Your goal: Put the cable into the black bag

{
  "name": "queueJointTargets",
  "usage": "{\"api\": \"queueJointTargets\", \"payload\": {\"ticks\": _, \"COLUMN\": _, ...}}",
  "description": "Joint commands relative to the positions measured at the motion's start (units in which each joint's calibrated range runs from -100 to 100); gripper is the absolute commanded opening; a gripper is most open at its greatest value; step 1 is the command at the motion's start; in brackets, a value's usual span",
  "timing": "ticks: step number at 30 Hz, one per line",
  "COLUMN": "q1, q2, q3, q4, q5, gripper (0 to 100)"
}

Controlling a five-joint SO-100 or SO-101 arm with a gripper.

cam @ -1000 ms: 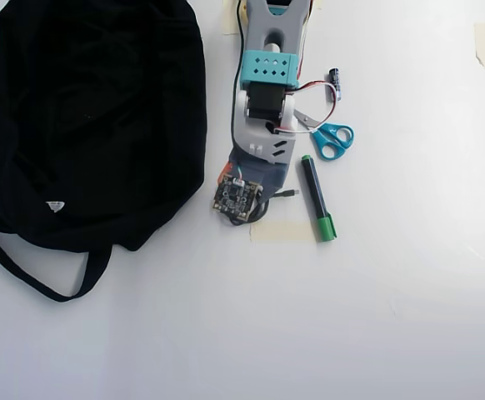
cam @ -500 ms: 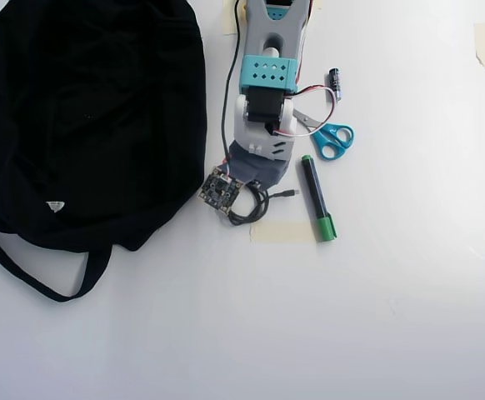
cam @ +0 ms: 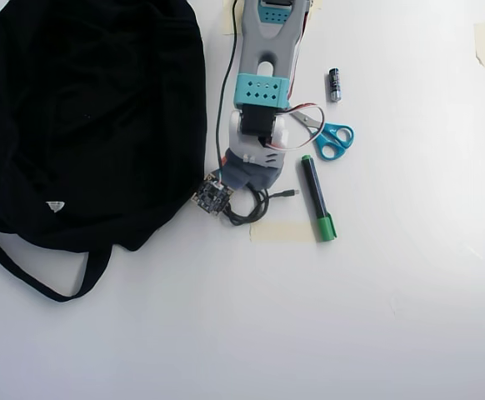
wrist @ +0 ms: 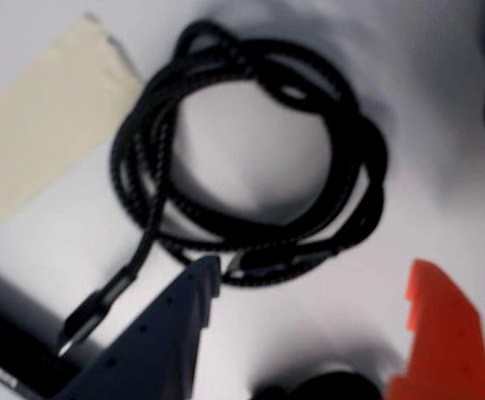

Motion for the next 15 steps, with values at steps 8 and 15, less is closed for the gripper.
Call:
{"api": "queueJointTargets", "payload": {"ticks": 8, "q1": 2.3, "q2": -0.3, "q3": -2.8, "q4": -3.5, "q5": -0.3, "gripper": 29}}
{"api": "queueJointTargets", "payload": {"ticks": 15, "q1": 2.9, "q2": -0.2, "q3": -2.8, "q4": -4.8, "q5": -0.5, "gripper": 29}}
